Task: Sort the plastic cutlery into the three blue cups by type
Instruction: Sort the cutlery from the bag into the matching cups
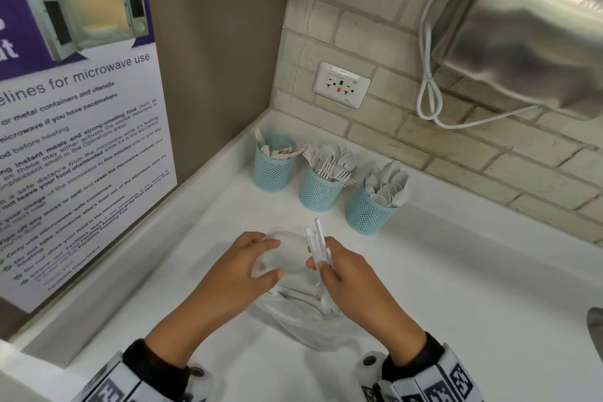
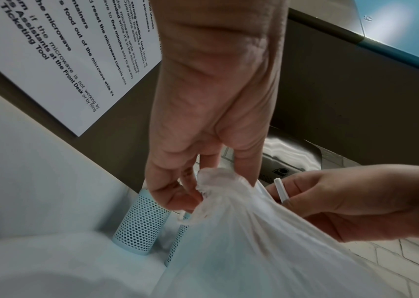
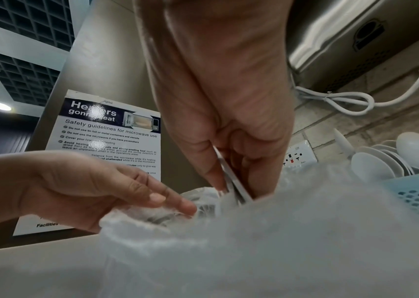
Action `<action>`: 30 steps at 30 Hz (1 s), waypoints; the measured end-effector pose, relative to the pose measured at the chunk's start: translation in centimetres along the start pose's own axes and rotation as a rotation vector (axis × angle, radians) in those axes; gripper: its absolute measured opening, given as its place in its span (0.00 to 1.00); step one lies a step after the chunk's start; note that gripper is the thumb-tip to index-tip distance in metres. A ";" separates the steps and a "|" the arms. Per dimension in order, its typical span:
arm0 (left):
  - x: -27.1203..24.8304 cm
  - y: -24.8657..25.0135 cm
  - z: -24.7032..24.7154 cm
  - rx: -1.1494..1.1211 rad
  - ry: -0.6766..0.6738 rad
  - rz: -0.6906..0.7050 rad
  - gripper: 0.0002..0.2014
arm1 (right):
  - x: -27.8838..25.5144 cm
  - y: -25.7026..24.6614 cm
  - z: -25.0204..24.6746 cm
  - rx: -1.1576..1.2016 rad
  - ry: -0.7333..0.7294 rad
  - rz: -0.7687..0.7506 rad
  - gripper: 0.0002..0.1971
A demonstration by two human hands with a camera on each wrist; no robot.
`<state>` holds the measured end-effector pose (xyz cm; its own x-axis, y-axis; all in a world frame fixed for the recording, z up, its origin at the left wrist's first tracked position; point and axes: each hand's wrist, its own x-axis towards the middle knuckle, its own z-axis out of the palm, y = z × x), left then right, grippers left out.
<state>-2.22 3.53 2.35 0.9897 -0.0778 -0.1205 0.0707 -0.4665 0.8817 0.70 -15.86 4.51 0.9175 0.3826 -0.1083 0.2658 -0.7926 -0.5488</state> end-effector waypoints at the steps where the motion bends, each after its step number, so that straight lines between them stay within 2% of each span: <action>1: 0.0 0.0 0.0 0.006 0.008 0.007 0.22 | 0.0 0.0 -0.1 -0.007 -0.010 0.004 0.13; 9: 0.2 -0.3 0.3 0.055 0.037 0.010 0.21 | -0.1 -0.1 -0.7 0.094 -0.009 0.030 0.11; 11: 0.2 -0.4 0.4 0.166 0.124 0.010 0.19 | -0.2 -0.1 -0.7 0.143 0.030 0.011 0.10; 13: 0.1 0.3 0.5 0.228 0.287 0.042 0.13 | -0.4 -0.5 -0.7 0.170 0.097 -0.049 0.08; 14: -0.1 0.8 0.4 0.210 0.352 0.074 0.11 | -0.5 -0.7 -0.5 0.170 0.136 -0.099 0.08; 16: -0.3 2.0 0.1 0.047 0.363 0.115 0.17 | -0.7 -1.3 -0.1 0.110 0.222 -0.203 0.11; 19: -0.8 3.6 -0.1 -0.337 0.135 0.045 0.28 | -0.9 -2.1 0.8 -0.111 0.343 -0.346 0.18; 22: -1.1 4.2 -0.3 -0.487 -0.139 -0.047 0.34 | -1.3 -2.8 1.2 -0.233 0.327 -0.417 0.17; 27: -1.6 3.7 -1.8 -0.693 -0.459 -0.104 0.26 | -2.0 -2.6 1.8 -0.397 0.369 -0.534 0.11; 30: -1.8 3.2 -2.4 -0.790 -0.610 -0.105 0.28 | -2.1 -2.6 1.8 -0.479 0.384 -0.615 0.11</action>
<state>-3.49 4.30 6.54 0.7561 -0.6116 -0.2331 0.4358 0.2048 0.8764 -2.47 -13.79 4.68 0.5836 0.6904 0.4274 0.7638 -0.6455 -0.0002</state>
